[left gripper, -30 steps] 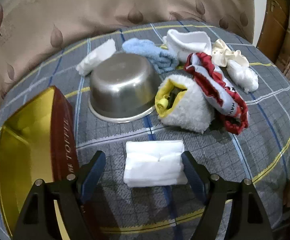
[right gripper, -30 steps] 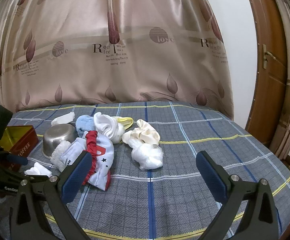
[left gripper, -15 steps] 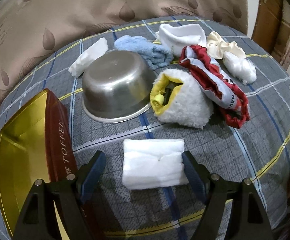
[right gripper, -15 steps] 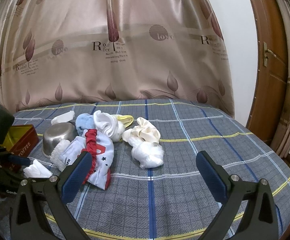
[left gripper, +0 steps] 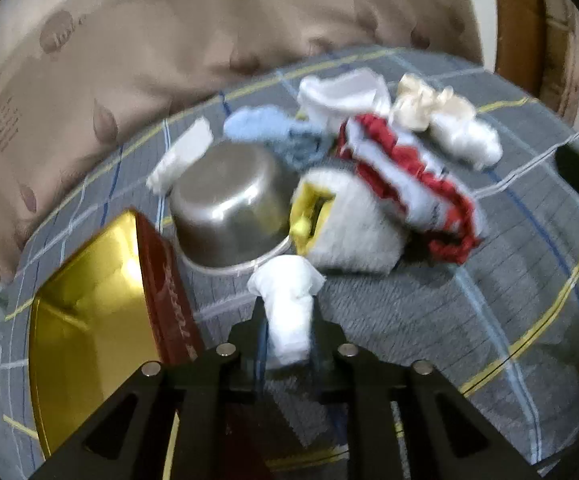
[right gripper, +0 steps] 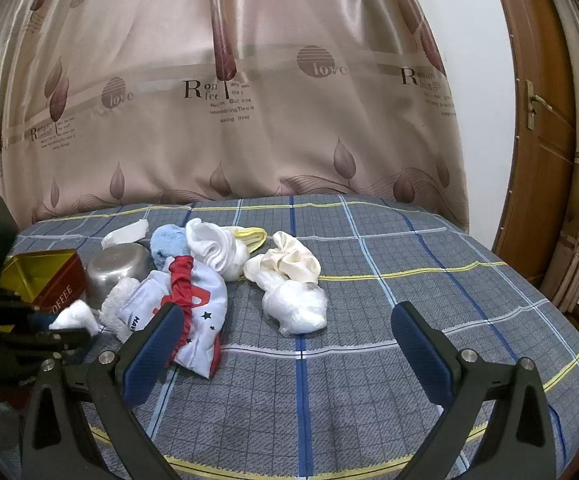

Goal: Organize soft objects
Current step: 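Carry the white cloth with the left gripper into the gold tin and release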

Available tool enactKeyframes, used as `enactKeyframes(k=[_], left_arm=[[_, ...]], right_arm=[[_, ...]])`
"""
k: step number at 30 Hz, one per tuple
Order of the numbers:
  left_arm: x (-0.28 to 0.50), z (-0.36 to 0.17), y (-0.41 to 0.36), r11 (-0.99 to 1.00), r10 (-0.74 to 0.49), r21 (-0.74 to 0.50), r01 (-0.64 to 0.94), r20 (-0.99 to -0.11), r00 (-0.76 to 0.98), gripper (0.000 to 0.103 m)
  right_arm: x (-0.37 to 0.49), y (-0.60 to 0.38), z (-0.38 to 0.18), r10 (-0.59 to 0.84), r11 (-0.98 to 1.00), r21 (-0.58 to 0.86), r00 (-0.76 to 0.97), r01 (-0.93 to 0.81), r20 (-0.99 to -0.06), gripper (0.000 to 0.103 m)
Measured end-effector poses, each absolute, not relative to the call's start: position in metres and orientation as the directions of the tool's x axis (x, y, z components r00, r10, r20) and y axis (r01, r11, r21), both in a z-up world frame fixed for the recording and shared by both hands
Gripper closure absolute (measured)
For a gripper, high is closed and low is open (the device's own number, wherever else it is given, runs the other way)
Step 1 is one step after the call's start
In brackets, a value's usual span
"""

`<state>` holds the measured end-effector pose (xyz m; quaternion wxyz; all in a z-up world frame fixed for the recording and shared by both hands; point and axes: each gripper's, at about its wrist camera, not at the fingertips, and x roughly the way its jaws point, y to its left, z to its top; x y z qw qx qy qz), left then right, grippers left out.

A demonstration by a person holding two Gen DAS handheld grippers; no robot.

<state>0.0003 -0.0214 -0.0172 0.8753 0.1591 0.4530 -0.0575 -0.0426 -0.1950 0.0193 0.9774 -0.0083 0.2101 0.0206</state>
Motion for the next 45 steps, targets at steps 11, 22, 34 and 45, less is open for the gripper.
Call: enactKeyframes(k=[11, 22, 34, 45], left_arm=[[-0.006, 0.025, -0.006, 0.946, -0.169, 0.053, 0.319, -0.76, 0.627, 0.087], [0.003, 0.049, 0.023, 0.976, -0.081, 0.072, 0.206, -0.755, 0.65, 0.087], [0.005, 0.053, 0.092, 0.994, 0.091, 0.103, -0.021, -0.745, 0.661, 0.087], [0.016, 0.026, 0.138, 0.989, 0.148, 0.118, -0.09, -0.789, 0.597, 0.085]], right_arm=[[-0.041, -0.196, 0.02, 0.036, 0.999, -0.007, 0.908, -0.043, -0.418, 0.0], [-0.041, -0.193, 0.019, 0.033, 0.999, -0.019, 0.907, -0.045, -0.42, 0.0], [-0.037, -0.188, 0.019, 0.007, 0.998, -0.055, 0.9, -0.034, -0.437, 0.0], [-0.032, -0.18, 0.018, -0.021, 0.994, -0.105, 0.89, -0.03, -0.456, 0.0]])
